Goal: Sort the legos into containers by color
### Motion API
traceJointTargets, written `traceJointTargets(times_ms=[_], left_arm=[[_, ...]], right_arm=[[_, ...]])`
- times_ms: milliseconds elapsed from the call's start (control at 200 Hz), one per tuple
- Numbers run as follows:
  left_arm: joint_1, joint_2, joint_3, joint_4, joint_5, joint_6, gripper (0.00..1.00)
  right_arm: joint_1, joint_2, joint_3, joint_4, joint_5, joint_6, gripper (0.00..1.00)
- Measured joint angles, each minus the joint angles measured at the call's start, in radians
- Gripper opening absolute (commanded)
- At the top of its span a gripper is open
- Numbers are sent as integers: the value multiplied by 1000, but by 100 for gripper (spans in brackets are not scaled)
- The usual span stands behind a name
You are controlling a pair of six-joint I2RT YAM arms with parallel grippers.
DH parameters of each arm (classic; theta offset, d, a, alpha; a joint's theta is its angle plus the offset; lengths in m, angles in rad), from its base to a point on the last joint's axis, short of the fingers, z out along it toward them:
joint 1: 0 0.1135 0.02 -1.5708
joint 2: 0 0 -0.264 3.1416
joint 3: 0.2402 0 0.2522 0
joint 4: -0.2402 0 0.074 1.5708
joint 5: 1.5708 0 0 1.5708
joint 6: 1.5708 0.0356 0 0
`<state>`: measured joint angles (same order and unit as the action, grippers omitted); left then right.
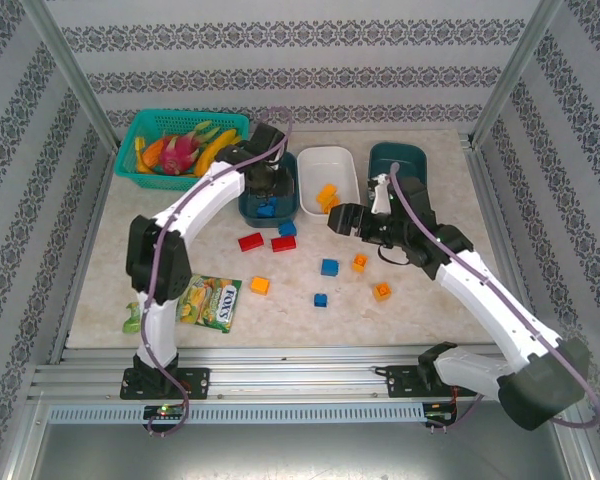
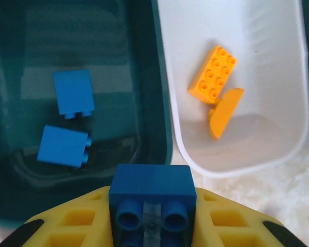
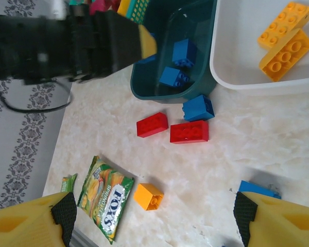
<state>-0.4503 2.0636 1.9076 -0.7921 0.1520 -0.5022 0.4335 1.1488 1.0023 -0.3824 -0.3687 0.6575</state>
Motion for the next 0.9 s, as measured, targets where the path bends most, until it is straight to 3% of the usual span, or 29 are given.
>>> traceJointTargets(times_ms=[285,660,899], left_arm=[[14,250,139,3,68,0,30],[31,275,194,-6,69,-2,34],[38,294,194,-13,69,-3,48]], right_arm=[[-6,74,26,67,-21,49,82],[-6,76,31,88,-23,56,82],[-6,90,31,88,-30,68,82]])
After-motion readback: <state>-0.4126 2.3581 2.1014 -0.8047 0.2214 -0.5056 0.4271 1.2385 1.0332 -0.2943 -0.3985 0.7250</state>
